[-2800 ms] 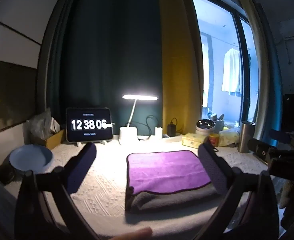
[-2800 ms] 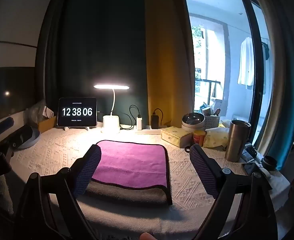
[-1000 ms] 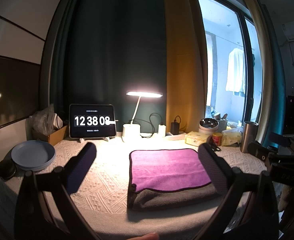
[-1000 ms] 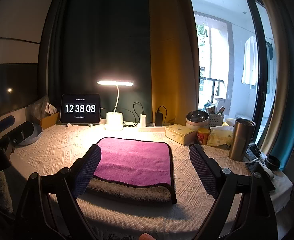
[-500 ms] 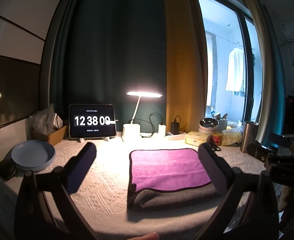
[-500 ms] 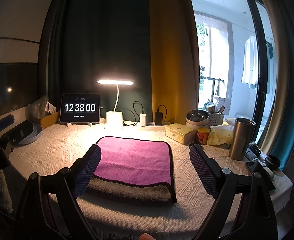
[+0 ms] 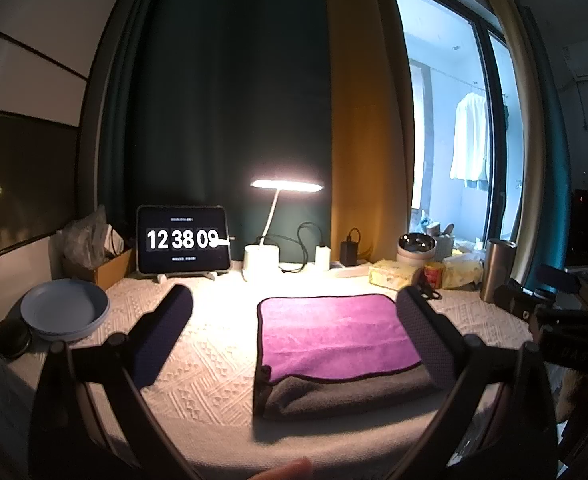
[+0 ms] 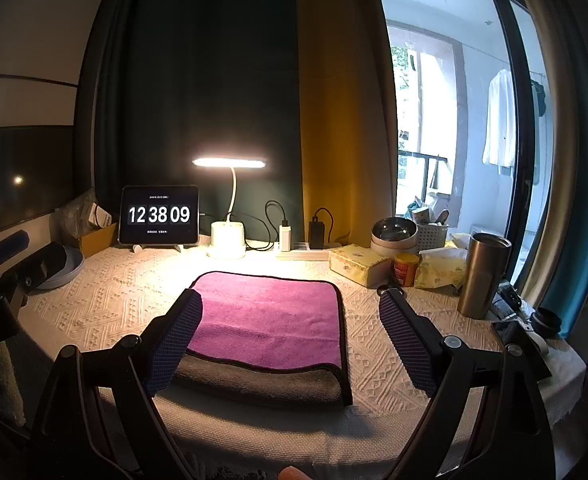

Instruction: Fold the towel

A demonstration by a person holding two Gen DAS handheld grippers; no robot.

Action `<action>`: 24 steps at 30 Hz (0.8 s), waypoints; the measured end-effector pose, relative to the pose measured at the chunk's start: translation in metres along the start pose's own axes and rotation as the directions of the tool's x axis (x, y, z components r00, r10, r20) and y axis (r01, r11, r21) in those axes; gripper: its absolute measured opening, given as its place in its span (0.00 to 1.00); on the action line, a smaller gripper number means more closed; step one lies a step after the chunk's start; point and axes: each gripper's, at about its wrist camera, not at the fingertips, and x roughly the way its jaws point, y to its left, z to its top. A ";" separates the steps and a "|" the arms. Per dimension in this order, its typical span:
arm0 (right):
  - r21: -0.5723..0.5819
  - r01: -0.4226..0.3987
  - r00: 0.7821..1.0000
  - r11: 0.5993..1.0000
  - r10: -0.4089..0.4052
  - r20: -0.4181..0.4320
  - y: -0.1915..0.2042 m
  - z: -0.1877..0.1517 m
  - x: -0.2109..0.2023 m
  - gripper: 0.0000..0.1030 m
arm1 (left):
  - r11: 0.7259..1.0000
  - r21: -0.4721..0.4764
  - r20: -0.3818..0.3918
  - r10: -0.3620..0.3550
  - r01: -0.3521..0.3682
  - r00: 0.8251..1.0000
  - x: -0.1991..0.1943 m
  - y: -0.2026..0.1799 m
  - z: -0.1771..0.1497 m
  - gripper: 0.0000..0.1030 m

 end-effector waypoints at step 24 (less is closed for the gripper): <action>0.011 -0.036 0.992 0.999 0.037 -0.117 -0.013 -0.008 0.045 0.89 | 0.999 -0.012 -0.202 -0.043 0.041 0.978 0.063 0.002 -0.024 0.99</action>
